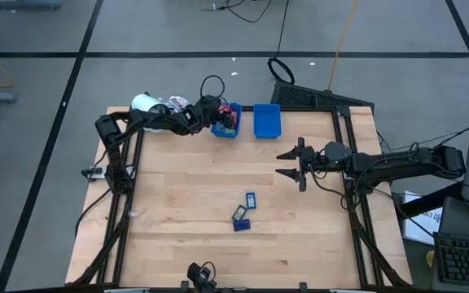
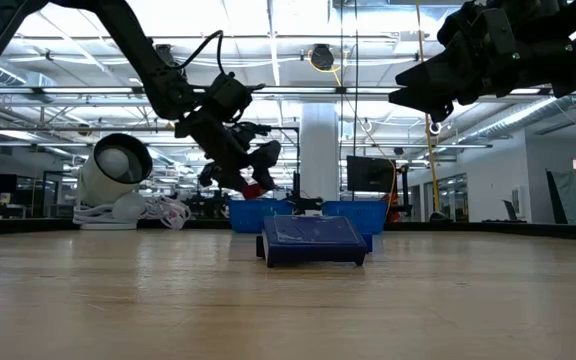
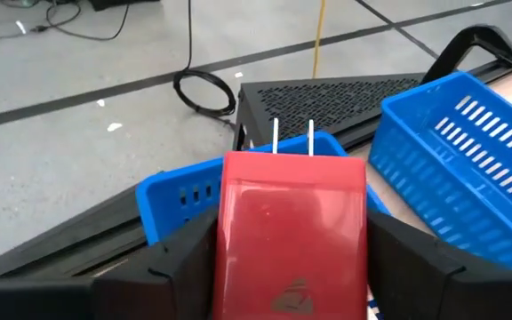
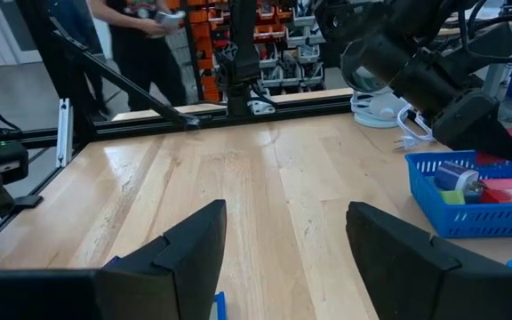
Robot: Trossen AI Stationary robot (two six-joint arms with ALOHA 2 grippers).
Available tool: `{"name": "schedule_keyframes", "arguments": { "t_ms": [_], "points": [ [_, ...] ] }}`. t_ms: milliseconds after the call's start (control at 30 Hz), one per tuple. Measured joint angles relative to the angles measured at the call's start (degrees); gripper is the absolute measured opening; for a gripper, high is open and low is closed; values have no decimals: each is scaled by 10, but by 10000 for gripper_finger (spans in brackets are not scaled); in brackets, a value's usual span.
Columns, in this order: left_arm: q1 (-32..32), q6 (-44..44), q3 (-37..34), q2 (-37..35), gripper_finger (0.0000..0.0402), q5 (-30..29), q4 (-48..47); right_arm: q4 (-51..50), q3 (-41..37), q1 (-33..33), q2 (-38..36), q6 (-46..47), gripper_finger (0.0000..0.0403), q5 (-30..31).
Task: Pick & Place Office items
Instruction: Put the red charger adapter into the left basket, then put the top blue digital clock into the right basket
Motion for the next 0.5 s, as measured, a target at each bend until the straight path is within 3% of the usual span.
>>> {"name": "schedule_keyframes", "arguments": {
  "t_ms": [233, 500],
  "points": [
    [-1, 11, 0, 0, 292, 1, 3, 0, 0, 0, 0, 0, 222, 0],
    [-2, 15, 0, -11, 311, 5, -2, 0, 0, 0, 0, 0, 222, 0]
  ]
}}
